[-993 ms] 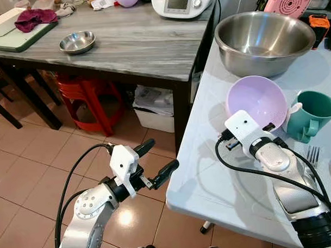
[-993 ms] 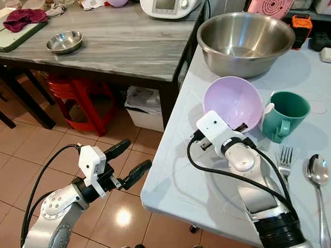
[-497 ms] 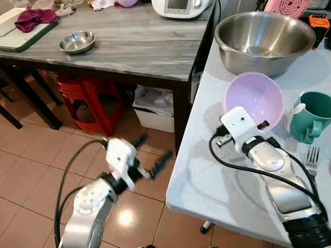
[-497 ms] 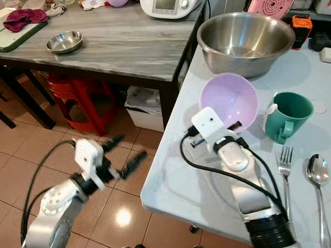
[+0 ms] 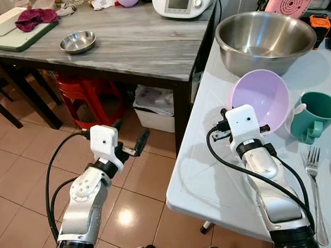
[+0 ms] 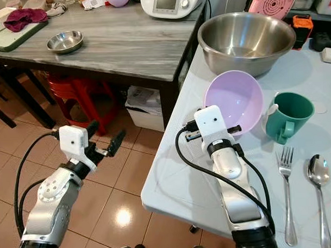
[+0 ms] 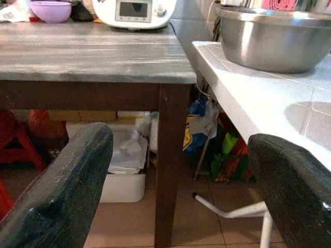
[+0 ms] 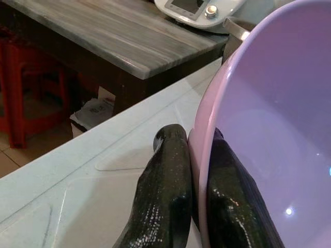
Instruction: Setting the table
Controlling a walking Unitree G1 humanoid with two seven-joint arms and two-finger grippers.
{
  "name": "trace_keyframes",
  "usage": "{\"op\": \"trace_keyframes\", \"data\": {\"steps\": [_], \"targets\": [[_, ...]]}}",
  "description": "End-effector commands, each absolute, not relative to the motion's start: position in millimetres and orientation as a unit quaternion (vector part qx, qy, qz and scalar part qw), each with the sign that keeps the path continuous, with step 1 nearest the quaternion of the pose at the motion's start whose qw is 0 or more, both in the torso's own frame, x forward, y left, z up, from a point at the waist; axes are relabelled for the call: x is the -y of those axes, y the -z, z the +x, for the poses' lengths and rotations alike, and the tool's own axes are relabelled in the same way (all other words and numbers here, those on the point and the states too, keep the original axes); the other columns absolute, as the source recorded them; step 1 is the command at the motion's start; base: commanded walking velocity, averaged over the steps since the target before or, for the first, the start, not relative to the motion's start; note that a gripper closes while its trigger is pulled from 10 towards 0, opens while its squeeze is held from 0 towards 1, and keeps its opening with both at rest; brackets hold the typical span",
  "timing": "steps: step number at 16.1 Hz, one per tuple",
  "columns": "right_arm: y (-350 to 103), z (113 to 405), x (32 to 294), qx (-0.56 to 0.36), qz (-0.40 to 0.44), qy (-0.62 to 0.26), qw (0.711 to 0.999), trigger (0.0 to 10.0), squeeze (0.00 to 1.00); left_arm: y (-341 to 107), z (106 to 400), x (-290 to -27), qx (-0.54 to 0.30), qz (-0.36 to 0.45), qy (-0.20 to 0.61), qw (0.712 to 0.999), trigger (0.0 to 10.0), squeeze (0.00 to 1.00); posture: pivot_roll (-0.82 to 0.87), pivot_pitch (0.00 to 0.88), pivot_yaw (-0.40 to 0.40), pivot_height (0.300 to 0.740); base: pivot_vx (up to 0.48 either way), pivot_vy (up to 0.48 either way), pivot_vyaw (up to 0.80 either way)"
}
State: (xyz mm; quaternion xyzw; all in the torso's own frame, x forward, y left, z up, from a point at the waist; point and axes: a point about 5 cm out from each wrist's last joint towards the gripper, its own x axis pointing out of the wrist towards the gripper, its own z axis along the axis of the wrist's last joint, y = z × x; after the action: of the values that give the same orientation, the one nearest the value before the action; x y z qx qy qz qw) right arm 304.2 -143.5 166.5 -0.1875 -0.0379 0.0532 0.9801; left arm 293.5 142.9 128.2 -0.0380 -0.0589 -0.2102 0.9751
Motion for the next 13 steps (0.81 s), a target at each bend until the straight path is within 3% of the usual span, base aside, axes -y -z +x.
{"op": "trace_keyframes", "data": {"steps": [1, 5, 13], "targets": [[-169.8, 303.3, 143.8, 0.052, -0.18, -0.048, 0.981, 10.0, 0.0, -127.4, 294.9, -145.7, 0.06, -0.046, 0.201, 0.977, 10.0, 0.0, -0.12, 0.126, 0.087, 0.74, 0.0, 0.274, -0.6], [-169.8, 303.9, 144.2, 0.055, -0.169, -0.045, 0.983, 10.0, 0.0, -128.5, 296.2, -144.1, 0.064, -0.047, 0.203, 0.976, 10.0, 0.0, -0.12, 0.125, 0.088, 0.74, 0.0, 0.316, -0.7], [-169.6, 304.4, 138.5, 0.064, -0.165, -0.05, 0.983, 10.0, 0.0, -126.5, 296.2, -139.5, 0.065, -0.05, 0.213, 0.974, 10.0, 0.0, -0.12, 0.122, 0.087, 0.74, 0.0, 0.443, 0.0]]}}
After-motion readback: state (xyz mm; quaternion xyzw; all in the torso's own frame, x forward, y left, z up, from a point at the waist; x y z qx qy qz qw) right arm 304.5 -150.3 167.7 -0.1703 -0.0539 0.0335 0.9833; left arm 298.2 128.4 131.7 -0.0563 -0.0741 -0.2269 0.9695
